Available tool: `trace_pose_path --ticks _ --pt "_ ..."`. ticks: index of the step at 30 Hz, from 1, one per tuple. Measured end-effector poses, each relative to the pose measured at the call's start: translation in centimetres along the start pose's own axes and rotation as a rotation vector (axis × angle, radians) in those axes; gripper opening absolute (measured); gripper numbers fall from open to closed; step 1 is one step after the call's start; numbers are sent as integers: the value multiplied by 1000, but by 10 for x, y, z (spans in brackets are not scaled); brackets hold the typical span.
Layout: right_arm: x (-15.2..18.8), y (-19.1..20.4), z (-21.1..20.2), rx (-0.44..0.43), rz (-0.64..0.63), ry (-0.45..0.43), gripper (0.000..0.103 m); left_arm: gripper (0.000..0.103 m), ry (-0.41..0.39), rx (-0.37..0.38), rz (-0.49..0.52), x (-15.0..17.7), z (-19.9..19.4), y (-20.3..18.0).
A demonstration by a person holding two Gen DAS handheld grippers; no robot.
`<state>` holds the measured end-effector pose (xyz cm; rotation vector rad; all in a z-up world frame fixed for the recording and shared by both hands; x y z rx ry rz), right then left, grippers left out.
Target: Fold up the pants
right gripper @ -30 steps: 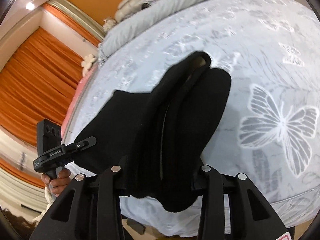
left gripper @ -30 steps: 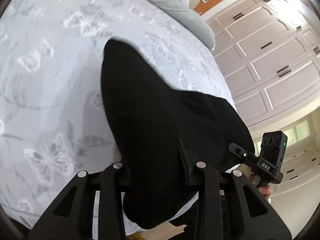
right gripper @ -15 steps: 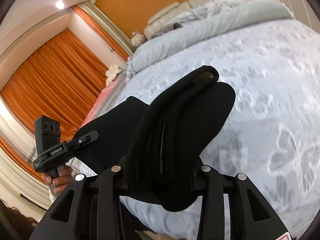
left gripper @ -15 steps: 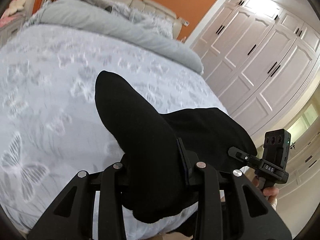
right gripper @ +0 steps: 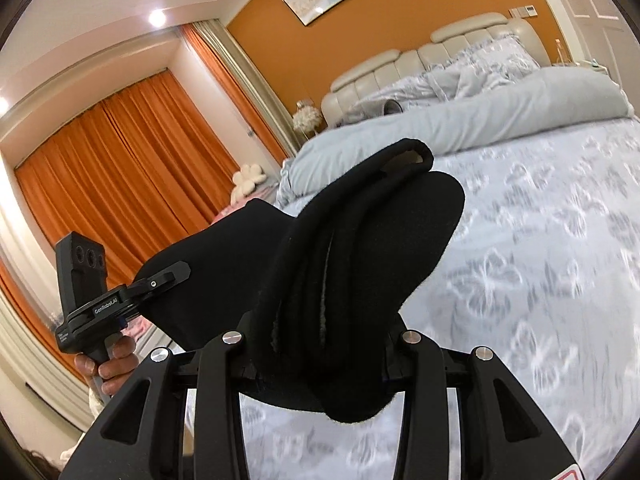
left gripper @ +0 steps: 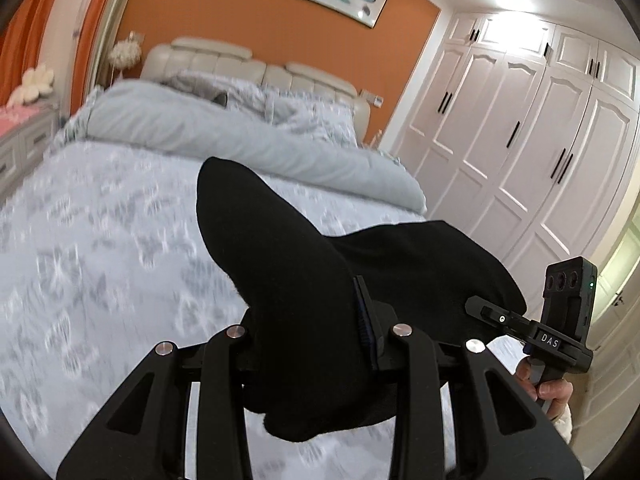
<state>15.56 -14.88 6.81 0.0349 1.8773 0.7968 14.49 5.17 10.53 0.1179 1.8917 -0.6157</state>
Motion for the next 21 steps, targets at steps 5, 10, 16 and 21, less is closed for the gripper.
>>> trace_pose_path --ticks 5,10,16,21 --pt "-33 -15 33 9 -23 -49 36 32 -55 -13 35 -31 44 10" --pt "-60 -48 71 35 -27 -94 36 32 -79 -27 68 -42 98 22" --pt "-67 -104 123 67 7 -114 36 32 -80 -48 71 -31 169 49" --pt "-47 -155 168 96 25 -101 36 32 -56 -67 66 -4 230 79"
Point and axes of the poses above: each gripper's, at about its wrist camera, not at the fingertips, and z roughly the way its jaws point, y to its left, x to its underside, the point moved 10 cm from there along z, roughly the way its jaws point, and after that the axes turned 13 degrees about -y, right-handed, at the moved point
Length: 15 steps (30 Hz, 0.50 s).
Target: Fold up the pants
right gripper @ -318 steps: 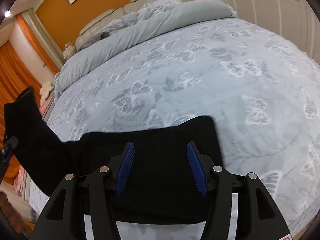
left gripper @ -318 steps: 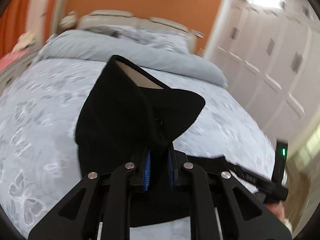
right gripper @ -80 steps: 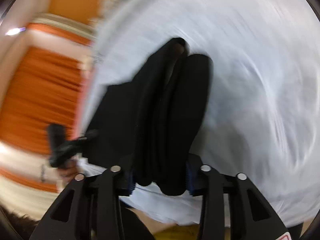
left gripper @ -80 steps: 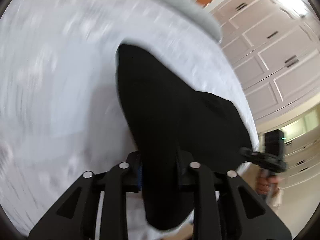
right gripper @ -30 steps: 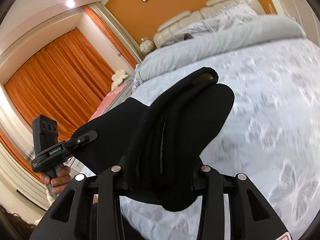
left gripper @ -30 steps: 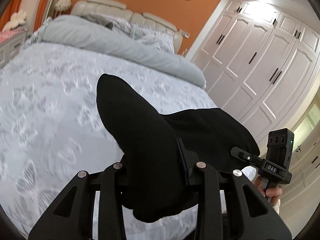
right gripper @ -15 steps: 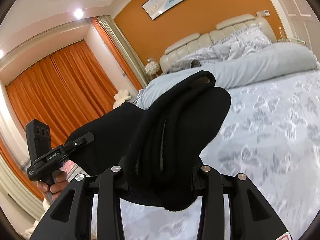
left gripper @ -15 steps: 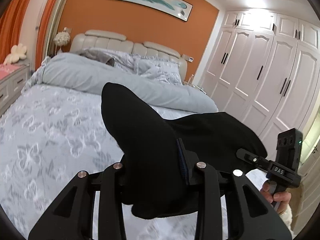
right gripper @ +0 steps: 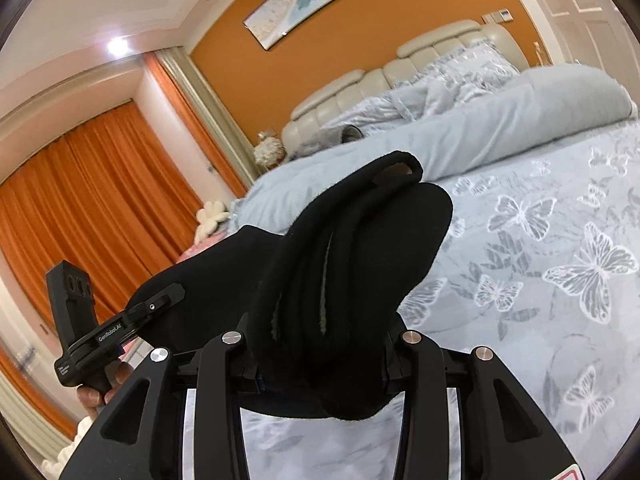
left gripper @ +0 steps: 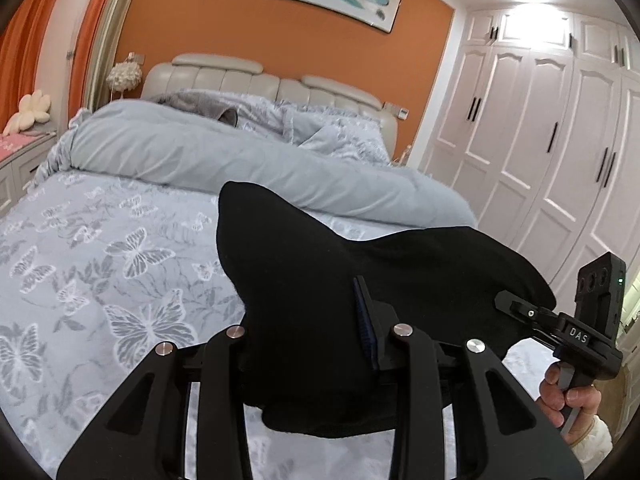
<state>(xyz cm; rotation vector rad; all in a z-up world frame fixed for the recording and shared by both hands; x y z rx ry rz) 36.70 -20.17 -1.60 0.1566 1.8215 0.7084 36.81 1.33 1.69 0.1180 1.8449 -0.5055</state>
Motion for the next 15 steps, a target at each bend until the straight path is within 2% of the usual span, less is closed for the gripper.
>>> trace_pose_path --ticks 4,11,14,15 --pt "25 -35 30 27 14 30 36 32 34 -20 8 43 43 21" --pt "86 -89 65 94 20 128 36 32 141 -37 -41 122 81 57" --pt "110 -110 65 123 38 169 44 39 160 -31 -39 147 76 66" --pt "117 -117 61 131 55 190 51 41 169 -33 -35 151 74 67"
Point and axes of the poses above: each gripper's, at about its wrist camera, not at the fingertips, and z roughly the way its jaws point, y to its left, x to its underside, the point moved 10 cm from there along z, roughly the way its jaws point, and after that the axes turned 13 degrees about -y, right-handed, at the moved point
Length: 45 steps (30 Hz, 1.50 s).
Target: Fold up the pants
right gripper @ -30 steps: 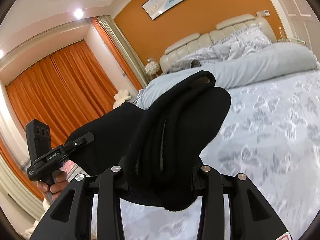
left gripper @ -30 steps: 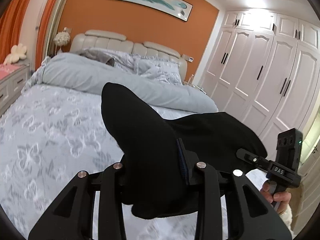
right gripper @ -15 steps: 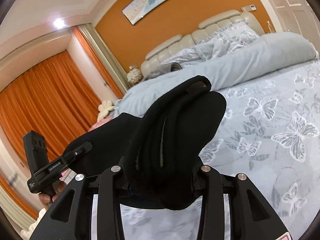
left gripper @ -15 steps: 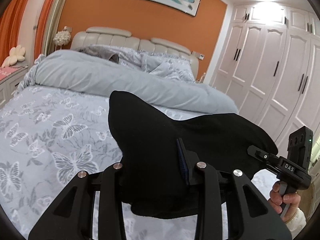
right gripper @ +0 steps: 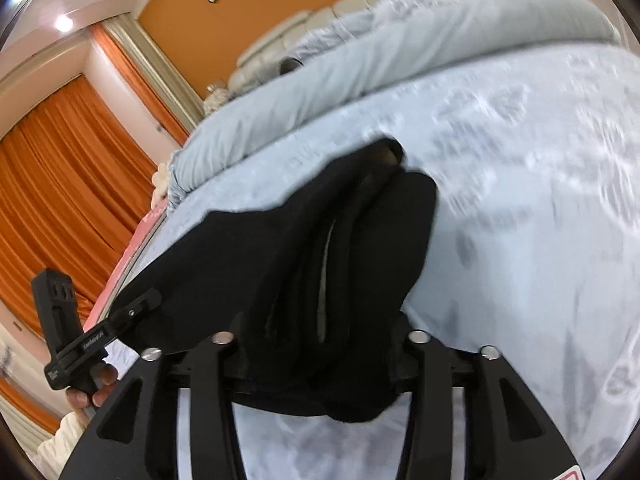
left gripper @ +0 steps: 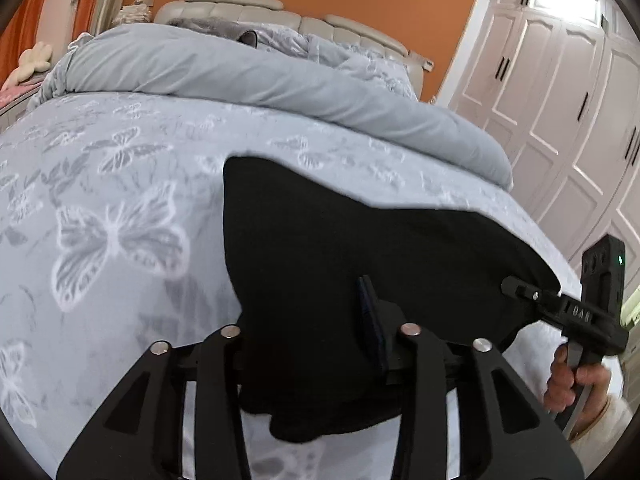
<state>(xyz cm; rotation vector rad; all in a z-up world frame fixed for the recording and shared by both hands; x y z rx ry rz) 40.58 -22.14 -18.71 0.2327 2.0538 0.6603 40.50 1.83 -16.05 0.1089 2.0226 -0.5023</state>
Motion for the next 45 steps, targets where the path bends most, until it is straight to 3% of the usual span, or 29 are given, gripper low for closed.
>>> trace_pose_path --ticks 3,6,8,9,10,11,13,16,18,20,21,22,25,29,32,33,34,39,42,45 --pt "14 -20 -12 44 20 41 66 50 72 -29 -24 28 -9 16" --pt "3 -27 -44 116 -13 5 68 50 37 -83 -34 19 -39 34" --pt "-19 -17 -65 177 -81 -81 52 50 -29 -104 -42 -10 -65 39" --pt "-32 0 -70 166 -129 -108 24 50 -53 -106 -39 -25 -71 37" --pt "-39 15 -68 139 -144 -104 12 50 -77 -102 -30 -45 -74 29" --pt "-46 31 -63 109 -144 -97 12 51 -85 -103 -18 -58 -72 22" --pt "-55 60 -42 58 -146 -73 12 56 -69 -115 28 -77 -50 1" --pt "-54 75 3 69 -195 -38 12 61 -5 -134 6 -74 0 -12" --pt "-49 61 29 108 -189 -24 12 61 65 -139 -42 -59 37 -9" --pt "-43 38 47 161 -181 -9 10 61 106 -195 -71 -39 68 8" --pt "-39 18 55 202 -178 4 0 61 116 -237 -70 -31 77 19" --pt "-36 3 59 209 -163 13 0 65 124 -244 -67 -22 87 28" --pt "-31 -14 55 94 -64 -32 0 78 97 -246 11 -12 94 32" --pt "-32 -19 57 75 -5 -26 0 83 92 -275 -5 -12 90 36" --pt "-37 -5 25 245 -46 -6 1 81 87 -347 18 -20 60 30" --pt "-40 3 10 289 -86 -18 14 81 78 -357 55 -22 38 20" --pt "-43 14 -11 327 -140 -41 15 81 76 -345 85 -24 23 11" --pt "-22 69 -118 371 -303 -74 17 86 35 -340 204 -20 -76 -29" --pt "-3 84 -164 372 -266 -85 38 87 48 -333 202 -5 -130 -46" --pt "23 93 -207 372 -239 -109 40 87 57 -324 180 15 -178 -57"
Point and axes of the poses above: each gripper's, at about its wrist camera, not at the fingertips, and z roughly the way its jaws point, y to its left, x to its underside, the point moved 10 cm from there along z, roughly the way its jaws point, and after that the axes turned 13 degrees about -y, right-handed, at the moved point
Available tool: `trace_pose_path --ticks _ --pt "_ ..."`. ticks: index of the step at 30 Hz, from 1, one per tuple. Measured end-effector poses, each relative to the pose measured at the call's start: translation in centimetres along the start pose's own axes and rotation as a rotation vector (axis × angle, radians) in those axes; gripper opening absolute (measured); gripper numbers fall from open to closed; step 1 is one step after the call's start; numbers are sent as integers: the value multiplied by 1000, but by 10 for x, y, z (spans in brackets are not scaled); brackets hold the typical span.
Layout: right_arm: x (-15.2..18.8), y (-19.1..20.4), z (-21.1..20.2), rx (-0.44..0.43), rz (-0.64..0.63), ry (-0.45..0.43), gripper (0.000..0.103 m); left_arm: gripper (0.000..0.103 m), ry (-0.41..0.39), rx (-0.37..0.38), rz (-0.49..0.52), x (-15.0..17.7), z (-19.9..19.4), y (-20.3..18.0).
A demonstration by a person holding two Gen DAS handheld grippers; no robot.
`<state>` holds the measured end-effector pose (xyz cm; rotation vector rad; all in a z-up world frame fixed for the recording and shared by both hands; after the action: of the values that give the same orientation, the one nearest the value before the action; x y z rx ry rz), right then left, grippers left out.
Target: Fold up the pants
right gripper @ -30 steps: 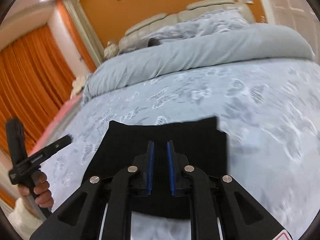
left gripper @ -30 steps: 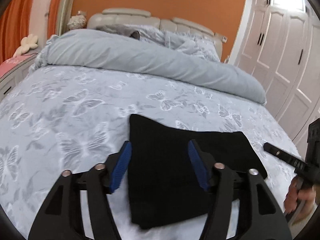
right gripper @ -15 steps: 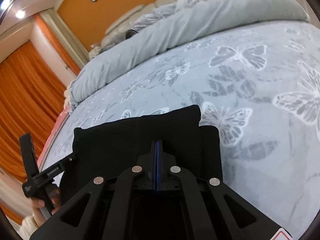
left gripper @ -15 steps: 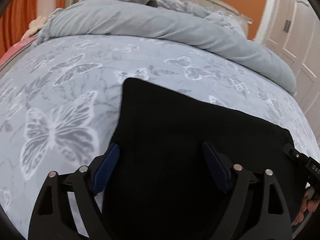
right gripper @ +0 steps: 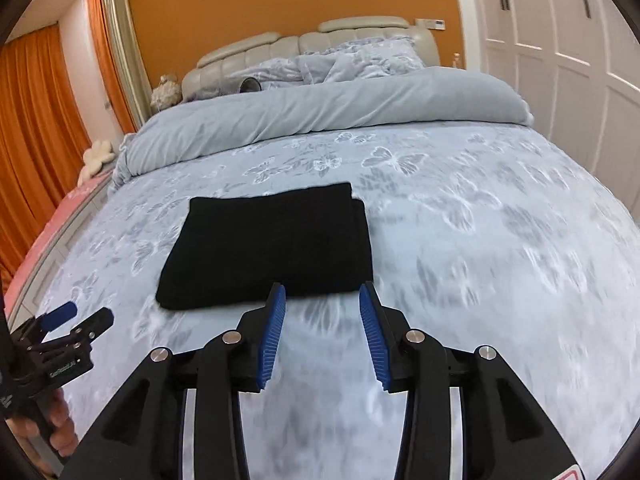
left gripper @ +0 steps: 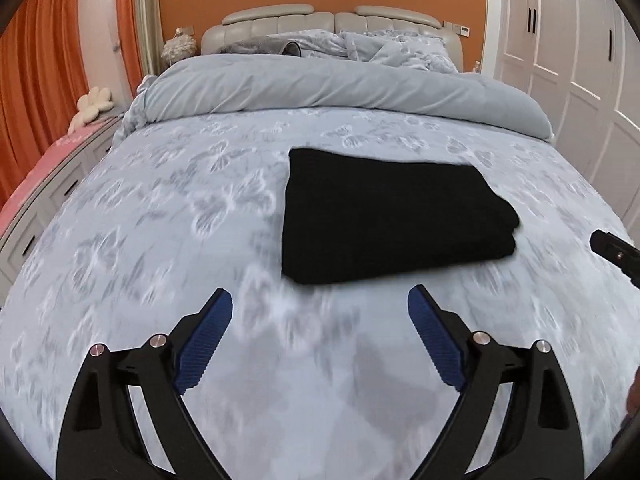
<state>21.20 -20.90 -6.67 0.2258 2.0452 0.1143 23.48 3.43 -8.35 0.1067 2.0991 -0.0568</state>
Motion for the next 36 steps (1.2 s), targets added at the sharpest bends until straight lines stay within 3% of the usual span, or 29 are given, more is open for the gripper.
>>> trace_pose_path --ticks 6,11,16,19,26,36 --pt "61 -3 -50 5 37 27 45 98 -17 -64 62 47 -73 3" --pt "92 3 -71 26 -34 36 45 98 -9 -50 97 78 -93 -8" --pt "98 14 -84 43 -140 -14 51 98 -32 -40 130 90 -99 -19" --pt "100 15 -83 56 -170 -15 51 98 -21 -21 94 93 -97 -20" --pt "104 20 -81 46 -182 -2 51 98 13 -18 38 95 -88 -20" --pt "105 23 -81 39 -177 5 51 98 27 -16 50 98 -85 -30"
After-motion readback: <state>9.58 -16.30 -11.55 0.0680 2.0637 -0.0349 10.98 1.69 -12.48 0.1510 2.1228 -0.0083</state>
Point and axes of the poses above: each gripper's, at about its wrist camera, not at the fingertips, and z roughly the way its jaws point, y to its left, x to its underside, the point moved 10 cm from there along z, roughly the way its jaws point, and after that the axes turned 13 degrees about -y, right-handed, at the moved point
